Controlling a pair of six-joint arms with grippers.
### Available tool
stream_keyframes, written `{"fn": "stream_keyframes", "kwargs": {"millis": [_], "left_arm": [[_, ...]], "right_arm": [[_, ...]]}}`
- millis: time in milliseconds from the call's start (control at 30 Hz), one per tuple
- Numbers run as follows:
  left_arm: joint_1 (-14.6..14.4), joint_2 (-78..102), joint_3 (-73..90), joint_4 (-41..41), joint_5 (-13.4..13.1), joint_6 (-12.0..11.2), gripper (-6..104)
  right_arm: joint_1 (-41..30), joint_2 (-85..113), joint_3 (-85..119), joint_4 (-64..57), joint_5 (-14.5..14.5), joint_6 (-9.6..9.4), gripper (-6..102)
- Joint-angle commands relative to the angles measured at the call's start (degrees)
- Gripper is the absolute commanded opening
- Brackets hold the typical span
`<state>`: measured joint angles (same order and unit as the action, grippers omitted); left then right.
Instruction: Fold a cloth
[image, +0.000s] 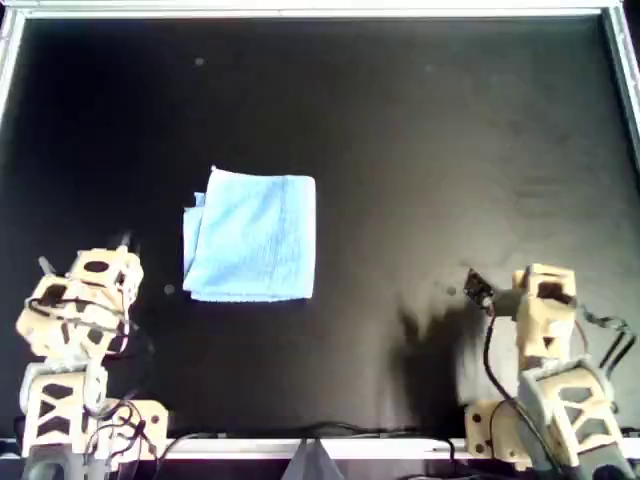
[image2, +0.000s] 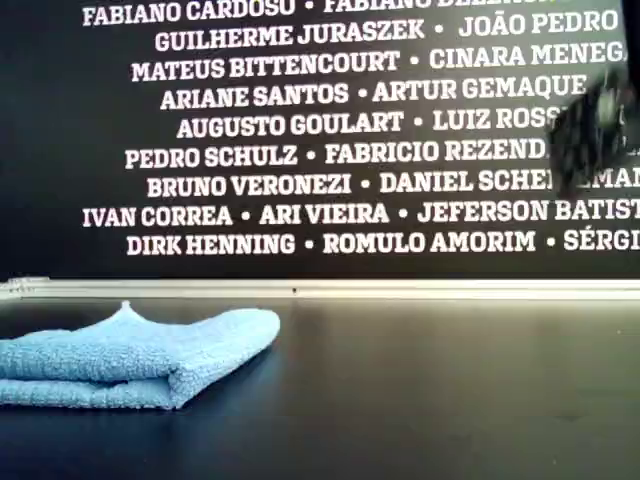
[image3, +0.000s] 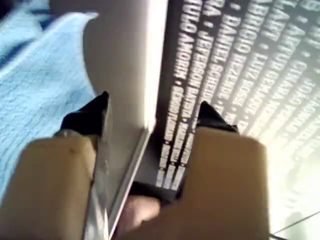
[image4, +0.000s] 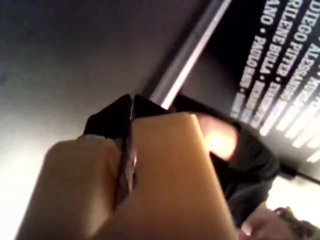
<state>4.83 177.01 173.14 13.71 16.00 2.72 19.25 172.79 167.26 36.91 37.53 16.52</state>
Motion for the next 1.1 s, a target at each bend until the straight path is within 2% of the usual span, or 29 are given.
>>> {"fn": "stream_keyframes", "kwargs": {"millis": [0,333,433,533,667,733,800,867,933,1067], "left_arm": [[1.14,0.88,-0.79,0.7,-0.18,-0.35,60],[0.62,0.88,-0.79,26.02,-0.26,-0.18,60],[0.79,0.97,-0.79,29.18,-0.35,-0.18,60],[1.05,0.97,-0.79,30.59,-0.35,-0.18,60],[1.14,0.97,-0.79,32.34,-0.62,-0.18,60],[1.14,1.05,-0.79,34.1,-2.64,-0.18,60],[0.88,1.05,-0.79,34.89,-6.06,-0.18,60],[0.44,1.23,-0.79,34.89,-9.84,-0.7,60],[0.35,1.23,-0.79,34.72,-12.39,-1.05,60],[0.26,1.23,-0.79,34.72,-13.01,-1.14,60]], "right_arm": [[-0.26,6.15,6.06,-8.53,0.18,-0.09,-1],[-0.26,5.62,6.68,-8.96,-0.18,0.0,-1],[-0.26,5.62,6.68,-5.8,-0.26,0.0,-1],[0.26,5.62,6.68,1.85,-0.62,0.79,-1],[0.44,5.62,6.68,10.02,-4.04,0.97,-1],[0.53,5.71,6.68,11.43,-6.94,0.97,-1],[0.53,5.8,6.68,11.6,-9.58,0.97,-1],[0.53,5.8,6.68,11.69,-10.99,0.97,-1],[0.53,5.8,6.68,11.78,-11.16,0.97,-1],[0.35,5.8,6.68,13.8,-11.16,0.97,-1]]}}
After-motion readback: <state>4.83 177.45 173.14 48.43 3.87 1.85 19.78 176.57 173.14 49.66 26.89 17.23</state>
